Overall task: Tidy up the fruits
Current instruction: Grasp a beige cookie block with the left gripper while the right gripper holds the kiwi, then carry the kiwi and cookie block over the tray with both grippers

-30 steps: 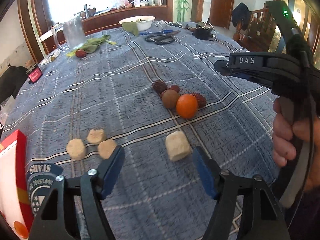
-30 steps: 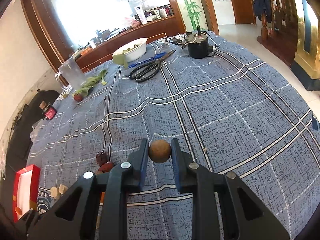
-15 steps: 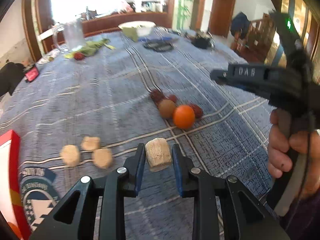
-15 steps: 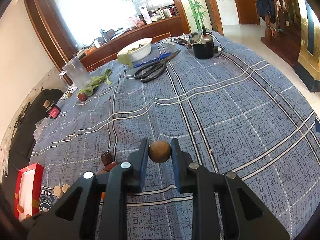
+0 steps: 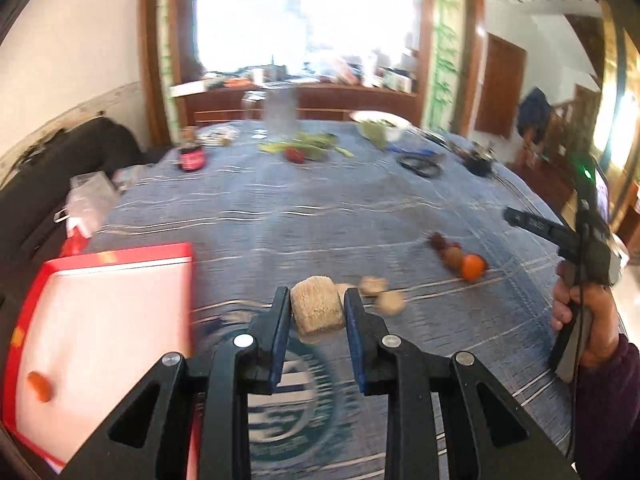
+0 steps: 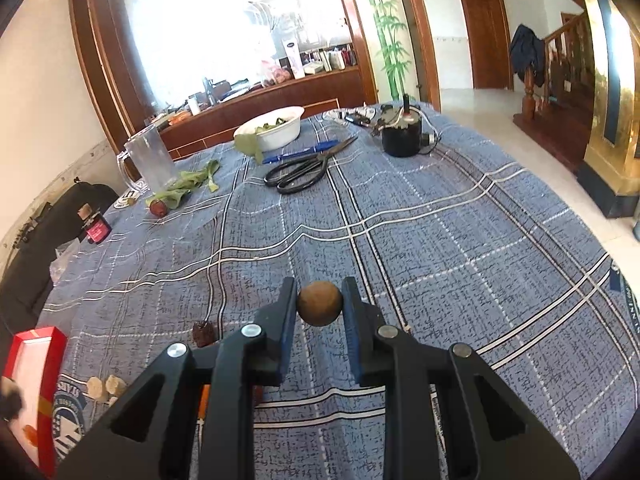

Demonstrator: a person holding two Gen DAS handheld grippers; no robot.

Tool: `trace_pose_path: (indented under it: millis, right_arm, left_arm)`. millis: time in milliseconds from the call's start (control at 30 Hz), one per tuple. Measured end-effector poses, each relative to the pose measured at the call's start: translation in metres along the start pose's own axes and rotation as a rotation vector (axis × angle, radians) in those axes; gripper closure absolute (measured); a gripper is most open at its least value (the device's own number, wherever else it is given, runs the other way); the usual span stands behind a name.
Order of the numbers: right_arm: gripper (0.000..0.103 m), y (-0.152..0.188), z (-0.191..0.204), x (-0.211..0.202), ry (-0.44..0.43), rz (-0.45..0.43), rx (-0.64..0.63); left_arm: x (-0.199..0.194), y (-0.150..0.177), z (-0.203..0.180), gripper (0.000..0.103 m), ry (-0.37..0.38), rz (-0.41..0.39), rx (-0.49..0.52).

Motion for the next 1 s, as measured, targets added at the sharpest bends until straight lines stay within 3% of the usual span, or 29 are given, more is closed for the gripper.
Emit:
trace_pose_path:
  millis: [133,267,400,667,833,1000]
  right_arm:
    - [0.079,0.003,0.013,-0.005,-0.021,-0.01,-0.009]
    - [0.079,0.012,0.054,-0.02,-0.081,-0.008,-0.055]
    - [0.079,0.034,0.13,-0.036,-0.245,0.021,-0.129]
    - [0.078,0.093,0.289,-0.066,-0.5,0.118,-0.395]
    - [0.078,0.125,0.34,-0.072,-0.557,0.157,-0.491]
    - [0.078,0.147,0.361,-0.062,-0.549,0.204,-0.531]
  left_arm:
    - [-0.015,0.004,0.047,0.077,-0.068,-0.024,-0.061]
    - [-0.022,0.006,0.089,0.077,-0.12,-0.037,-0.122]
    - [-0.022,0.009,0.121,0.077,-0.157,-0.043,-0.18]
    - [-0.024,0.024,0.171,0.077,-0.214,-0.044,-0.256]
    - [-0.02,0.036,0.193,0.077,-0.229,-0.022,-0.282]
    - [-0.012,0.043,0.206,0.077,-0.244,0.0,-0.293]
Point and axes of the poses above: each gripper's, at about its wrist camera, not at the fingertips, and x roughly the way its jaws point, z to its left, y to its underside, the point moved 7 cm from there along x, roughly the way its jaws point, and after that the axes turned 3 degrees about z, right-handed, at the moved point
